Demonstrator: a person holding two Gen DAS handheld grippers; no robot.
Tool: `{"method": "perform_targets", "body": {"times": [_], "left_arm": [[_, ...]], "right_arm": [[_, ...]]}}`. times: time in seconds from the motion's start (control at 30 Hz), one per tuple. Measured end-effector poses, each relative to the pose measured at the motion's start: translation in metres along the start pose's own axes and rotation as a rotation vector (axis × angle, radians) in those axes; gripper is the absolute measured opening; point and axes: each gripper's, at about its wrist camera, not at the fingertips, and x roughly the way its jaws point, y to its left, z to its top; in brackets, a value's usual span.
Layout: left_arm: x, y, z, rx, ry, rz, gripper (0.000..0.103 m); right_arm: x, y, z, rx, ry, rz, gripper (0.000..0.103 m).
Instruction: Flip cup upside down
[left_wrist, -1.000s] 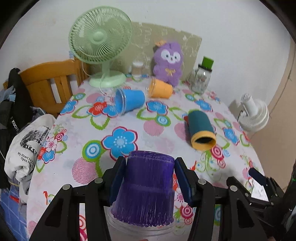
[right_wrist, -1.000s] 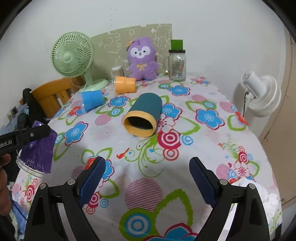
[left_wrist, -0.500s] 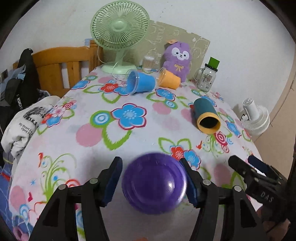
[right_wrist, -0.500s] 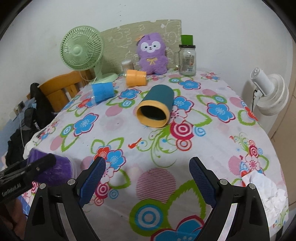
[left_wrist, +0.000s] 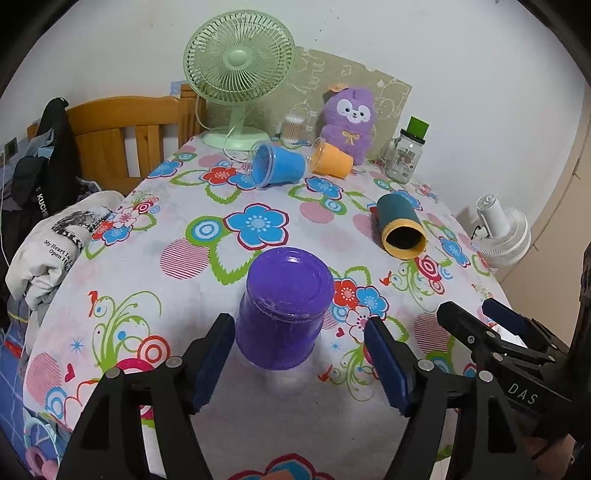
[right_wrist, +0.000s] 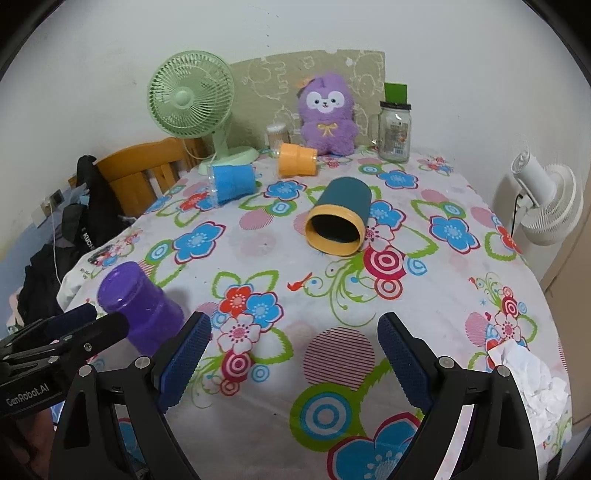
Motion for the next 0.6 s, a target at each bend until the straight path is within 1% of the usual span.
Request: {"method": "perform_targets", "body": {"times": [0.07, 0.2, 0.3, 0.4, 0.5, 0.6], "left_arm": [[-0.006, 0.001, -0.001, -0.006, -0.011, 0.003, 0.083], [-0.018, 0.006, -0.003, -0.016, -0.032, 0.020, 0.090], [-0.028, 0.009, -0.003, -0.016, -0.061, 0.044, 0.098], [-0.037, 0.012, -0.004, -0.011, -0.090, 0.069, 0.100], [-0.046, 0.015, -0.004, -0.012, -0.117, 0.087, 0.103], [-0.055, 0.019, -0.002, -0.024, -0.139, 0.100, 0.103]], "right_arm": [[-0.005, 0.004, 0.001, -0.010, -0.009, 0.007, 0.093], [-0.015, 0.014, 0.003, -0.032, -0.025, 0.024, 0.093], [-0.020, 0.022, 0.005, -0.052, -0.032, 0.036, 0.093], [-0.026, 0.032, 0.007, -0.079, -0.042, 0.050, 0.094], [-0.033, 0.040, 0.010, -0.101, -0.057, 0.043, 0.094], [-0.039, 0.044, 0.013, -0.112, -0.068, 0.045, 0.094]]}}
